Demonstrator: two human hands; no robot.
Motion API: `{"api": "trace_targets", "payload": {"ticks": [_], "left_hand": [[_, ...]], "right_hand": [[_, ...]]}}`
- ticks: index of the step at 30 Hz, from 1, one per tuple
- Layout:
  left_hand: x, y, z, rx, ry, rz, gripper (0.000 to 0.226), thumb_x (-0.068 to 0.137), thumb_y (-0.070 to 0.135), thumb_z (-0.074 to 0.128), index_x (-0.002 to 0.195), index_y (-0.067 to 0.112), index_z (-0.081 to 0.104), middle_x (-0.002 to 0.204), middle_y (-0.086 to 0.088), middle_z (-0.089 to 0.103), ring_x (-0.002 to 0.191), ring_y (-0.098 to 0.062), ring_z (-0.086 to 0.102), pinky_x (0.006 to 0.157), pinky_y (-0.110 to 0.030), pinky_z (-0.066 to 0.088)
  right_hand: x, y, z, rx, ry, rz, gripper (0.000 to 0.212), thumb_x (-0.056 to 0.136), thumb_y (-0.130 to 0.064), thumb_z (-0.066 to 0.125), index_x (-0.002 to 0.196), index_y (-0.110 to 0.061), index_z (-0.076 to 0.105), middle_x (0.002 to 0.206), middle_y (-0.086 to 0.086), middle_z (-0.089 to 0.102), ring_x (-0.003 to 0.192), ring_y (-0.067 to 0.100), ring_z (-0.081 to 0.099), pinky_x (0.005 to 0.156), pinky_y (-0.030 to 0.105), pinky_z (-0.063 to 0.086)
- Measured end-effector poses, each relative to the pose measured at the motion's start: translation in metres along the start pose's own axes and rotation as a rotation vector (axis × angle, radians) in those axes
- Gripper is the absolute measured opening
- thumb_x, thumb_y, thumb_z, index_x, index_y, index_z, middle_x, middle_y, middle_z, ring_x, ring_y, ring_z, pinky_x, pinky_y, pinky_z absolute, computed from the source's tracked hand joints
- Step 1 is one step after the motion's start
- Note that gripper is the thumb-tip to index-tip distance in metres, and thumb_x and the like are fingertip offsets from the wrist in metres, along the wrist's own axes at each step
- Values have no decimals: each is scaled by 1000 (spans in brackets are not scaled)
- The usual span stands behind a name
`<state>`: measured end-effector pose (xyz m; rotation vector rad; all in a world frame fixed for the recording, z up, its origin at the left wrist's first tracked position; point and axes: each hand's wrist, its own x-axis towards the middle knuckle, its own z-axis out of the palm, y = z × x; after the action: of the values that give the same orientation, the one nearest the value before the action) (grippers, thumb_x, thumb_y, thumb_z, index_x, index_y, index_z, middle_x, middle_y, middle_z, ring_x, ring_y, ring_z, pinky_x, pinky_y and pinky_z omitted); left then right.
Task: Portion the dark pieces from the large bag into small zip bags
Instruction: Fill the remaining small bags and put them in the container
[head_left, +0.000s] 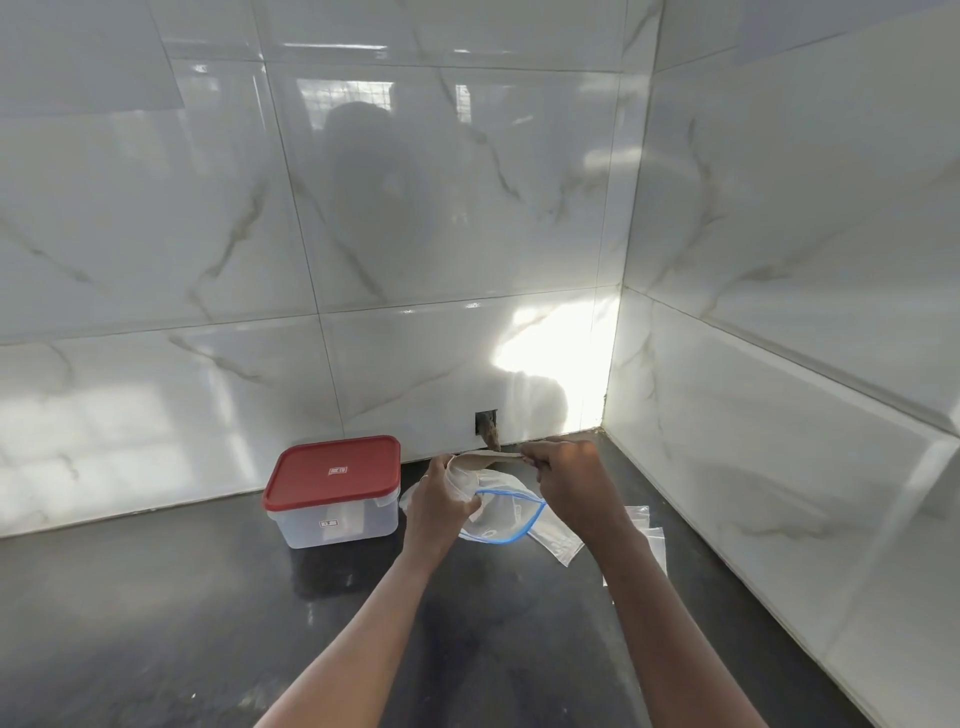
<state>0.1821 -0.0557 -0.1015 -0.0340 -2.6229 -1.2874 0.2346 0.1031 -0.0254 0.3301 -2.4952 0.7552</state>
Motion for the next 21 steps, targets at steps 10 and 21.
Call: {"api": "trace_targets", "payload": {"ticks": [10,21], "left_hand": [[15,6,-13,-119,101,-46,35,76,12,72,107,9,56,90,2,63,85,-19,59,64,-16,32],[17,6,-7,-42,28,-66,36,78,23,70,112,17,58,102,-2,69,99,-23,62,83,-31,48]], "right_hand": [[11,6,-12,401,-143,805,20,74,4,46,60,4,61,53,18,59,41,23,51,44,25,42],[10,-17,71,92,-338,510,33,88,6,39,111,8,63,113,23,63,107,33,60,84,35,47]]}}
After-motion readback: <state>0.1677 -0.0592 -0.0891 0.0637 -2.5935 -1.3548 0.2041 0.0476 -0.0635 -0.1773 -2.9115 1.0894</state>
